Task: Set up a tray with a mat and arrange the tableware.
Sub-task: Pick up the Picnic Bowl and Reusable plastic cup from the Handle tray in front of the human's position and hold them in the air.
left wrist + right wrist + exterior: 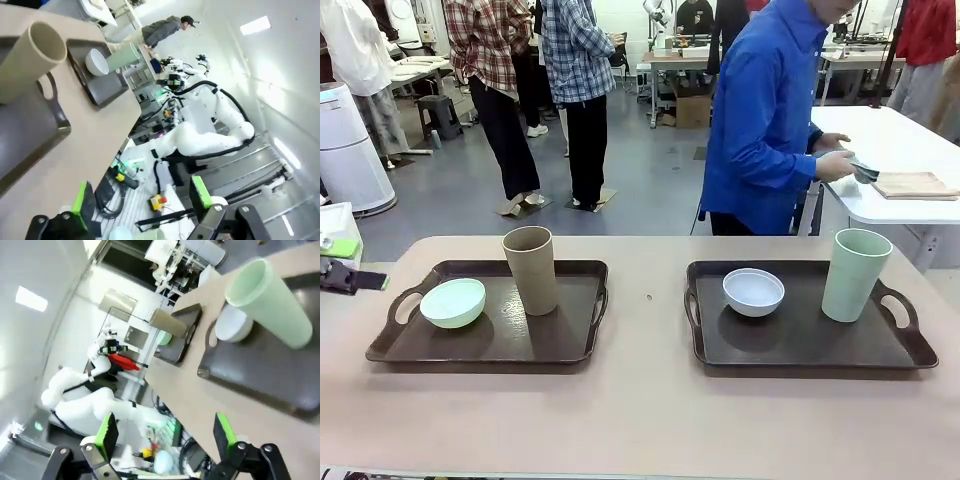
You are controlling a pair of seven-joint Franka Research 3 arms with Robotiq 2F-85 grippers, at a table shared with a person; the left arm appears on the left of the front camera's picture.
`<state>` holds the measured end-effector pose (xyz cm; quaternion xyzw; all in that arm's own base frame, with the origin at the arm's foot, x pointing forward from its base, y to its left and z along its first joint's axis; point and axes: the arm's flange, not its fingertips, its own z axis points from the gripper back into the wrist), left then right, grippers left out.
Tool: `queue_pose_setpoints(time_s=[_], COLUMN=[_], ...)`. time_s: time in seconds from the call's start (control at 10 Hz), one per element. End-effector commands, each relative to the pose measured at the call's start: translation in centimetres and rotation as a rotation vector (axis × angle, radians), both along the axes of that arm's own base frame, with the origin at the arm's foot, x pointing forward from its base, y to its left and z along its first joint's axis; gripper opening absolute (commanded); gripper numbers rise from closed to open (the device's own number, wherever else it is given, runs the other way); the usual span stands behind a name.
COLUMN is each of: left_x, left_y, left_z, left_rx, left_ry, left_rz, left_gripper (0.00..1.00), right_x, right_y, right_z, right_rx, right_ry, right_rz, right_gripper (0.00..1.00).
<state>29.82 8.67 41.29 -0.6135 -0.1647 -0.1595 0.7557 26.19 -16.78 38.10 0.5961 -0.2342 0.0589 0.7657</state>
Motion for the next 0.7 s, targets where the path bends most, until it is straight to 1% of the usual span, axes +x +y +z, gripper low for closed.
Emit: queue_pose_setpoints(time_s=[0.0, 0.2, 0.3, 0.4, 0.5, 0.6], left_x=[-1.1, -2.0, -2.3, 0.9, 0.9, 0.9], left_y=[-1.9, -3.0, -3.0, -0.8, -0.8, -0.8], left_z=[-1.5, -1.5, -1.2, -1.9, -1.9, -1.9], left_rx=[0.056, 0.064, 0.064, 0.056, 0.056, 0.056], left_ry=[0.041, 0.062, 0.065, 0.085, 0.085, 0.085], left_rz=[0.01, 0.041, 0.066, 0.01, 0.01, 0.01], left_gripper=[1.0, 1.0, 1.0, 1.0, 1.0, 1.0], right_x=[-1.1, -1.5, -1.4, -1.1, -0.3, -0.3], right_y=[0.8, 0.4, 0.4, 0.6, -1.1, -1.1], right_z=[-2.4, -1.5, -1.2, -1.1, -3.2, -3.2], right_rx=[-0.035, -0.134, -0.16, -0.18, -0.097, -0.097], right_ry=[0.172, 0.224, 0.23, 0.224, 0.225, 0.225], right_rz=[-0.039, -0.032, -0.037, -0.035, -0.044, -0.044], right_gripper=[1.0, 1.0, 1.0, 1.0, 1.0, 1.0])
